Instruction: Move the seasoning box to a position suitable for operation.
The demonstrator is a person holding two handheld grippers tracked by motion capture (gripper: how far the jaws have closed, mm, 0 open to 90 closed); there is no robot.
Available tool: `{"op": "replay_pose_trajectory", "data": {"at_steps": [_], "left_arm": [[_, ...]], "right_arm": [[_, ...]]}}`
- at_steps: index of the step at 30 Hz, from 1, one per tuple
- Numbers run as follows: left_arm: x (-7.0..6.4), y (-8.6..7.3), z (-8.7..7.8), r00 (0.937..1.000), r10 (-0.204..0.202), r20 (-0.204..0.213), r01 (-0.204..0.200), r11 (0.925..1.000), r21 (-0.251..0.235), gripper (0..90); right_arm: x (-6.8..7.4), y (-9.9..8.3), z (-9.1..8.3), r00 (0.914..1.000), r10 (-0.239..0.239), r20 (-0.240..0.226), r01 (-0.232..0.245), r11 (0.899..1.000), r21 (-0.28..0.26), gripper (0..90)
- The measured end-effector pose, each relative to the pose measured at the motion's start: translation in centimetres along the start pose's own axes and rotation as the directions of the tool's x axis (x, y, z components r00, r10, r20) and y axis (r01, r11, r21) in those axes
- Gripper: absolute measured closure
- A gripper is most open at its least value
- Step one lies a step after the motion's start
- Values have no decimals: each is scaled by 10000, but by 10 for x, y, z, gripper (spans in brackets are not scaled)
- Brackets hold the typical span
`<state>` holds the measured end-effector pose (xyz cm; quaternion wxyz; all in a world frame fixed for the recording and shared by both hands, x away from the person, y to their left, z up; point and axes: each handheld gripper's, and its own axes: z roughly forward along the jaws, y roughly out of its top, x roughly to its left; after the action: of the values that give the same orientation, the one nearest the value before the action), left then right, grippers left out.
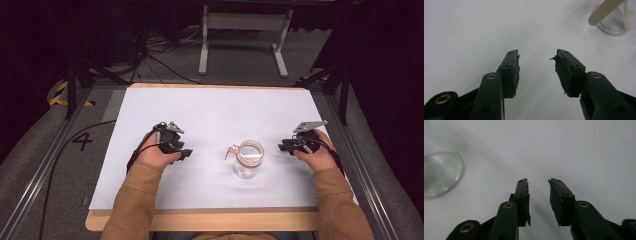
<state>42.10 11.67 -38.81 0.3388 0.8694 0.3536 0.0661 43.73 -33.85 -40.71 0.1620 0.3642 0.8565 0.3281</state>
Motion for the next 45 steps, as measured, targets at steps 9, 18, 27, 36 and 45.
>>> {"op": "replay_pose_trajectory", "data": {"at_steps": [9,18,27,36,45], "left_arm": [[-13,9,-10,9981,200,582,-194,9997,-114,717],[-31,23,-8,9870,1038,1230,-960,9931,-681,897],[-52,37,9,9677,1808,1754,-1728,9831,-602,898],[-76,44,26,9463,2290,2281,-2262,9733,-387,899],[-74,41,44,9469,2004,2513,-2074,9783,14,899]], "right_arm": [[4,-1,-15,9941,992,-431,-978,9946,337,743],[15,-1,-22,9925,988,-723,-981,9951,129,741],[24,-7,-18,9918,878,-934,-859,9960,240,721],[35,-9,-11,9899,684,-1244,-624,9967,516,716],[42,-8,-6,9894,385,-1403,-302,9977,609,714]]}}
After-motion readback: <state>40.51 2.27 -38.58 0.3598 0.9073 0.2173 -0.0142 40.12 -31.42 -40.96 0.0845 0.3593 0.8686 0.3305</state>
